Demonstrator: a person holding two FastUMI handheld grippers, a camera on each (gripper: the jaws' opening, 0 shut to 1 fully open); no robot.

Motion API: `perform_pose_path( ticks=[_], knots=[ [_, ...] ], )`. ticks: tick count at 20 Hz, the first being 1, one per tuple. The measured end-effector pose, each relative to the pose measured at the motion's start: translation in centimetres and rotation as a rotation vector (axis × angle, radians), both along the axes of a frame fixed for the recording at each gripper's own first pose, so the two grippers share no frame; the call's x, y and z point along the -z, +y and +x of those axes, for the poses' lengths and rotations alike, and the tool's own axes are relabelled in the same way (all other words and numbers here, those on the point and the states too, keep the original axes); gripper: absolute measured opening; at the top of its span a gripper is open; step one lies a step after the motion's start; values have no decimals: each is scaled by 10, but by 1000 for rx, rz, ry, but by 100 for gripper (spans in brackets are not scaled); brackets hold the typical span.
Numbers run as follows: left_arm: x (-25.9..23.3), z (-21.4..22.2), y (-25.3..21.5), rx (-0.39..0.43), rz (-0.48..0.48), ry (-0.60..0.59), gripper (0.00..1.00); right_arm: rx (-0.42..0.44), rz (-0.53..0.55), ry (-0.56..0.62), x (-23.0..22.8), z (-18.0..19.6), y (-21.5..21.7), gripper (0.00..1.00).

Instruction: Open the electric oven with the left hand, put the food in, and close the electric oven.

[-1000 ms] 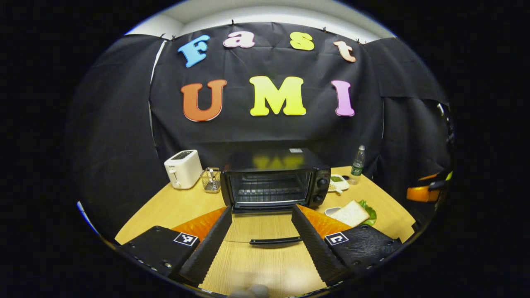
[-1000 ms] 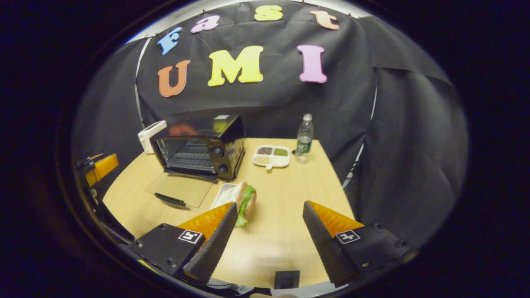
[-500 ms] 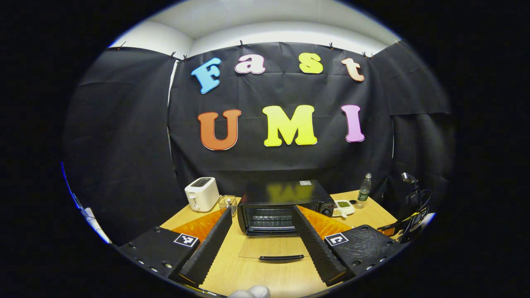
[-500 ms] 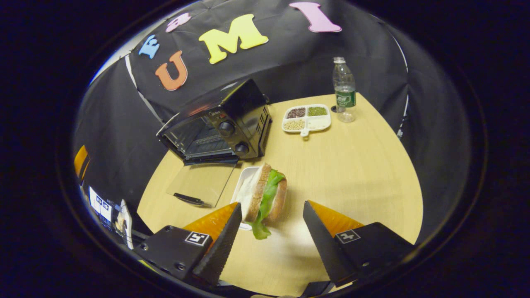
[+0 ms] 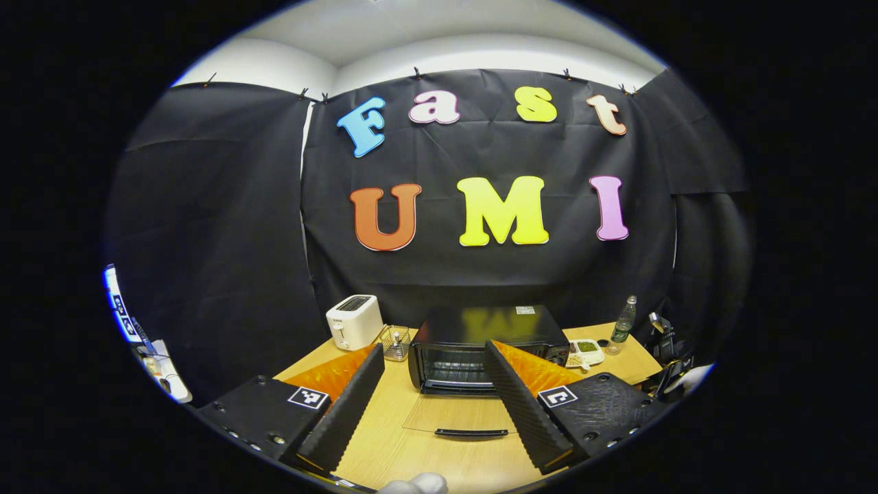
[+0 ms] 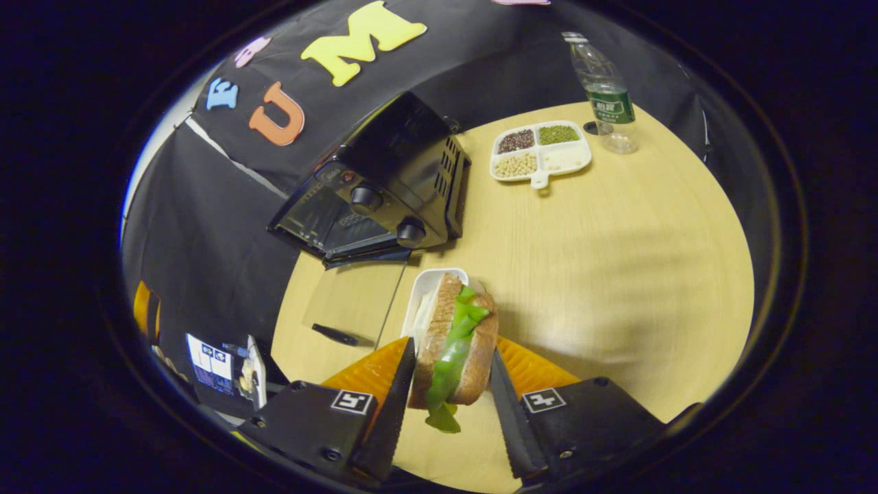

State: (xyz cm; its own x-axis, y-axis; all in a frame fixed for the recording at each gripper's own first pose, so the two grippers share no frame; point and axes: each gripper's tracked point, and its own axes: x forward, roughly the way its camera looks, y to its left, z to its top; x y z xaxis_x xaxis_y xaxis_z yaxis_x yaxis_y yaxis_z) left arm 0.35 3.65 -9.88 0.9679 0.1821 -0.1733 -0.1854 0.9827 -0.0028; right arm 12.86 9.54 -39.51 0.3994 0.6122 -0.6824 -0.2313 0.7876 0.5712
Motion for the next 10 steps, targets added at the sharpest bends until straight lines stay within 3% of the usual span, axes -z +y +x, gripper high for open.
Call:
perform_pose_path(
  ticks=[4,9,10],
  knots=[
    [6,-4,2,-26,24,14,95,-8,50,18,-4,-1,4,44],
    [7,-8,7,4,34,5,95,32,16,-50,-27,3,5,40],
    [7,-8,8,18,35,3,95,56,14,-69,-35,4,6,31]
  ],
)
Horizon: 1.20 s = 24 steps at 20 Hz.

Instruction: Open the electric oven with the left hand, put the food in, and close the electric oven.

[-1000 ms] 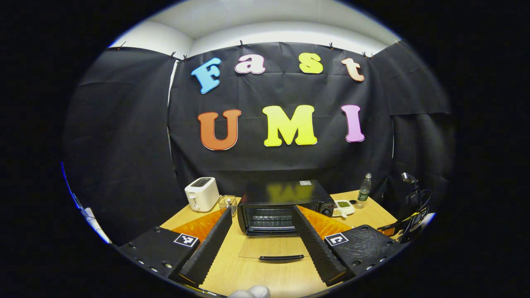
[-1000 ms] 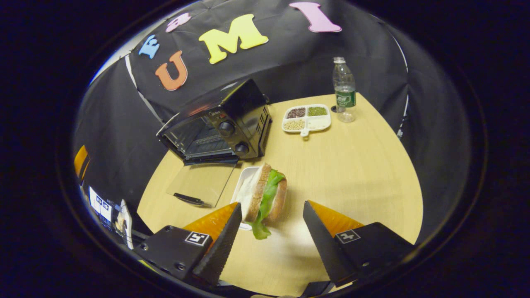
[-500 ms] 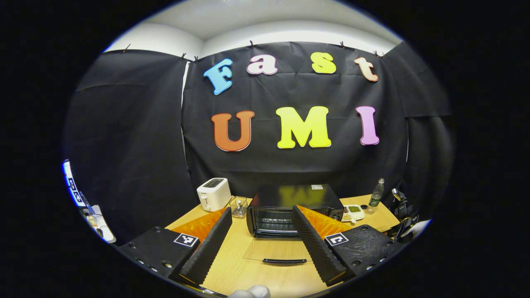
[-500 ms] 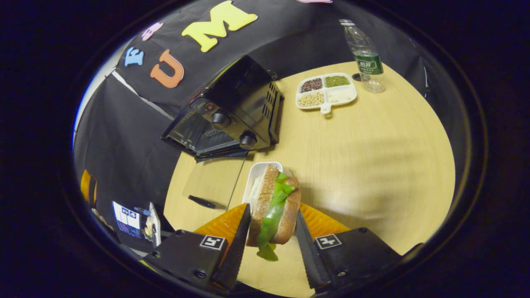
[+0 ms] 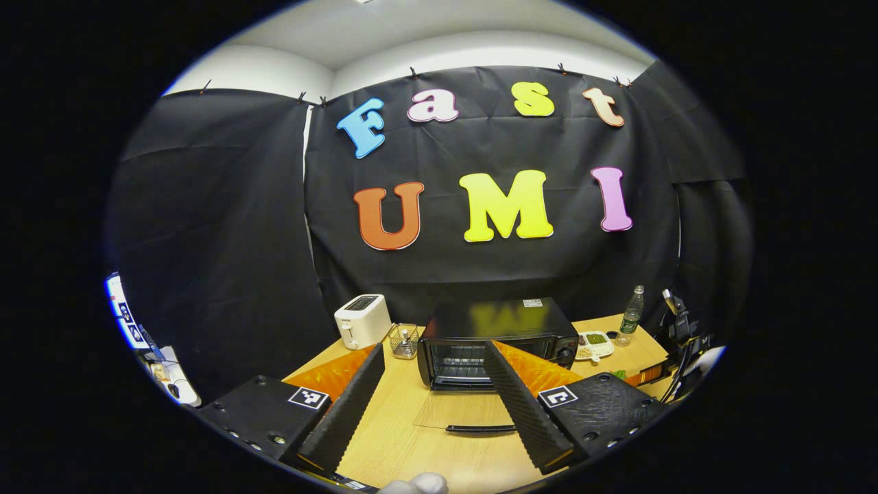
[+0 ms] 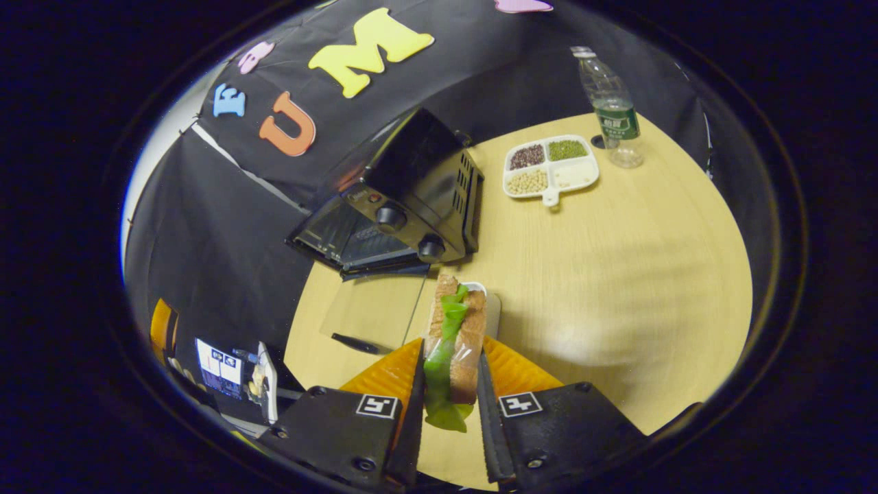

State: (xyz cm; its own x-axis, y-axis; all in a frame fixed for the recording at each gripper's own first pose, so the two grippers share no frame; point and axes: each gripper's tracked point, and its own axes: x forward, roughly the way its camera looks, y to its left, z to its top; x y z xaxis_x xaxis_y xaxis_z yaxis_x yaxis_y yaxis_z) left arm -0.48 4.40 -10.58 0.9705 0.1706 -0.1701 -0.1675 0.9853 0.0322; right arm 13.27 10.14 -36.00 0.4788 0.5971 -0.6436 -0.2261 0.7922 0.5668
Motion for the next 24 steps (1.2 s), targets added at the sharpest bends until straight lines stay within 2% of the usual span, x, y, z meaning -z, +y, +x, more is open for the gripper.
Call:
perform_pose_path(
  ticks=[1,5,9,12,19,24],
  knots=[
    [0,0,1,11,8,-2,95,28,6,-18,-9,1,2,40],
    [-2,-3,5,73,26,-26,95,129,54,-78,-41,-2,27,40],
    [2,-6,7,116,-15,-34,95,227,142,-93,-55,-9,66,40],
    [6,-12,12,138,-37,-29,95,317,189,-106,-52,-9,93,40],
    [26,-38,33,177,12,10,95,581,370,-53,-28,6,151,40],
    [43,-48,50,166,13,35,95,674,495,-60,-27,30,194,39]
  ],
)
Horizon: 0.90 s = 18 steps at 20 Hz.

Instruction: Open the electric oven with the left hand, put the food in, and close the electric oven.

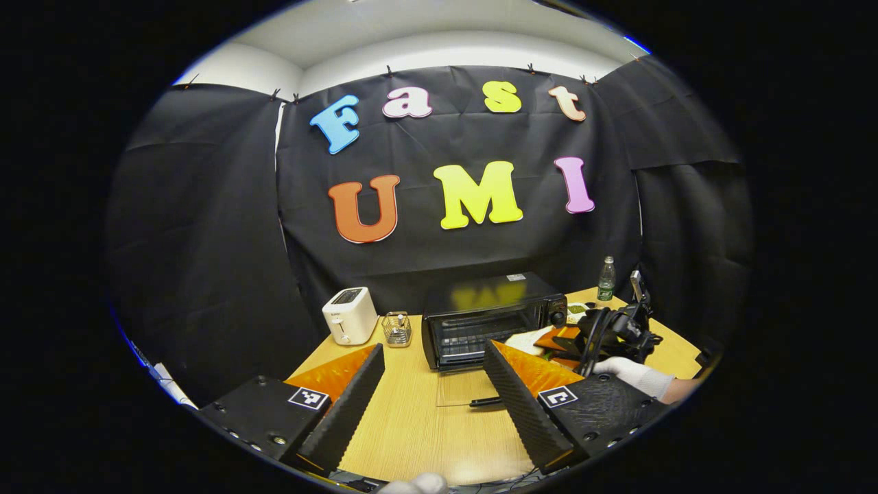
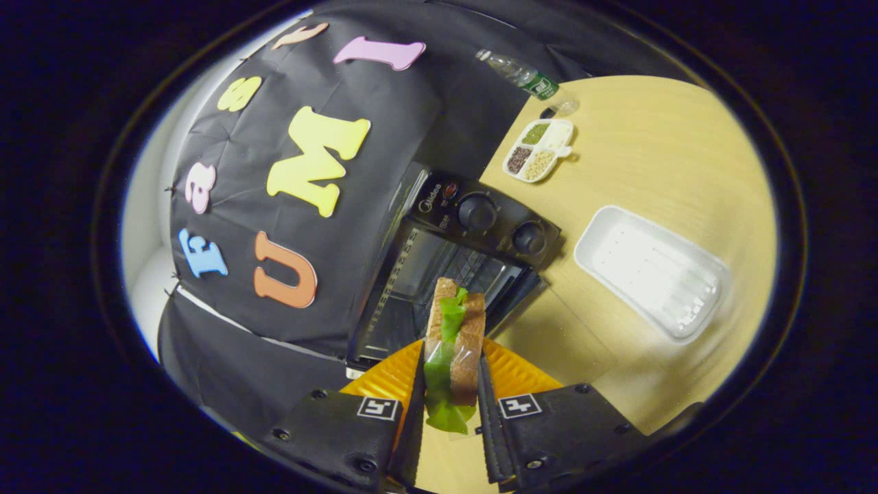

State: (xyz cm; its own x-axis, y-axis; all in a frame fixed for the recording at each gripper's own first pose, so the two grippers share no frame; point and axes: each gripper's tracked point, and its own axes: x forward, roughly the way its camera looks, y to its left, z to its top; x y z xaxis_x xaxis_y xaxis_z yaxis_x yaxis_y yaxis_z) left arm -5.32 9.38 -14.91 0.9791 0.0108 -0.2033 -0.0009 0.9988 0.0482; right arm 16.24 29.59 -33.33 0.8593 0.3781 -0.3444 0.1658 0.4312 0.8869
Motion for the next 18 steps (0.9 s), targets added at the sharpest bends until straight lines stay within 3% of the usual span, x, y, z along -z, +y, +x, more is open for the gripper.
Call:
perform_pose_path(
  ticks=[4,7,13,18],
  knots=[
    [7,-1,9,-14,-13,6,95,47,55,0,5,33,44,40],
    [12,5,15,-23,-18,8,95,44,33,-16,12,59,66,40],
    [27,12,23,-19,-29,19,95,143,50,-12,32,108,62,40],
    [38,17,29,-35,-35,39,95,138,12,-13,43,123,66,40]
  ],
)
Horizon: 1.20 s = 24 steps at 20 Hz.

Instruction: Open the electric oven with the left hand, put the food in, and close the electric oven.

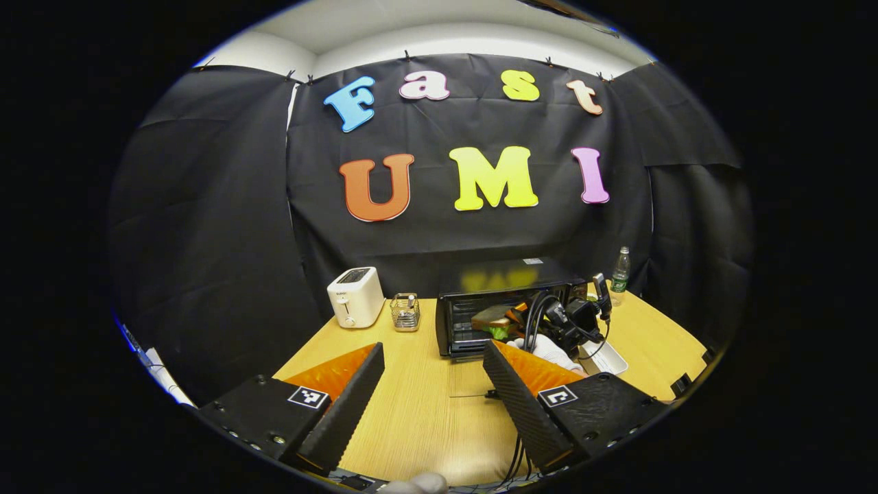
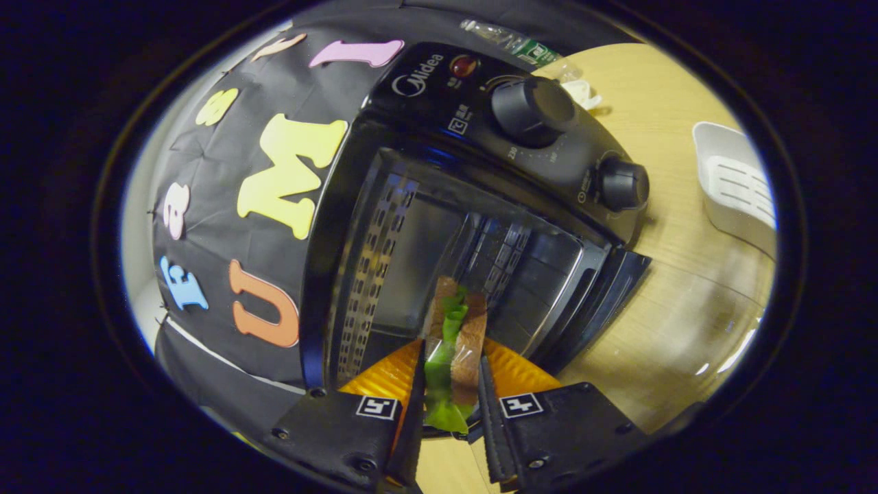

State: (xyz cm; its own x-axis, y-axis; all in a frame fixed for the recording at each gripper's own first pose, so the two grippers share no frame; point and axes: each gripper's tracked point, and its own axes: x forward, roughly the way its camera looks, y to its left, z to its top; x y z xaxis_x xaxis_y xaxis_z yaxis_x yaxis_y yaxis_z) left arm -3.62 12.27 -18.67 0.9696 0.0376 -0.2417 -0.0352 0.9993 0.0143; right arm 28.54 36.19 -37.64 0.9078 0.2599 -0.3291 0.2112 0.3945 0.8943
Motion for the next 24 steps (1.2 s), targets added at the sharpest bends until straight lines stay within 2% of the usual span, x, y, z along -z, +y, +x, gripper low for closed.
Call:
perform_pose_path(
  ticks=[3,4,5,6,7,8,10,14,17,20,21,22,24],
  knots=[
    [-1,5,-1,-4,-8,-4,95,-11,-59,17,6,0,-1,47],
    [-1,6,-1,-6,-8,-6,95,-18,-99,23,8,0,-3,53],
    [0,6,-1,-7,-9,-5,95,-28,-136,31,9,-2,-6,55],
    [0,7,-1,-7,-12,-5,95,-48,-164,29,9,-1,-4,64],
    [0,7,-3,0,-21,-4,95,-64,-190,22,5,-1,-4,55],
    [-2,8,-6,3,-24,-8,95,-76,-239,17,2,-1,-7,81],
    [-4,12,-6,2,-16,-14,95,-93,-346,20,0,-2,-16,98],
    [-12,14,-11,4,-12,-37,95,-98,-488,-12,-11,-9,-38,99],
    [-18,16,-15,9,-12,-53,95,-144,-571,-19,-26,-24,-52,99],
    [-24,20,-20,15,-29,-60,95,-203,-705,-67,-52,-51,-68,100],
    [-27,21,-21,13,-32,-64,95,-224,-757,-86,-62,-62,-74,89],
    [-31,24,-23,16,-31,-72,95,-242,-808,-115,-73,-74,-81,100],
    [-33,27,-26,15,-18,-79,95,-286,-911,-164,-94,-98,-97,100]
  ],
)
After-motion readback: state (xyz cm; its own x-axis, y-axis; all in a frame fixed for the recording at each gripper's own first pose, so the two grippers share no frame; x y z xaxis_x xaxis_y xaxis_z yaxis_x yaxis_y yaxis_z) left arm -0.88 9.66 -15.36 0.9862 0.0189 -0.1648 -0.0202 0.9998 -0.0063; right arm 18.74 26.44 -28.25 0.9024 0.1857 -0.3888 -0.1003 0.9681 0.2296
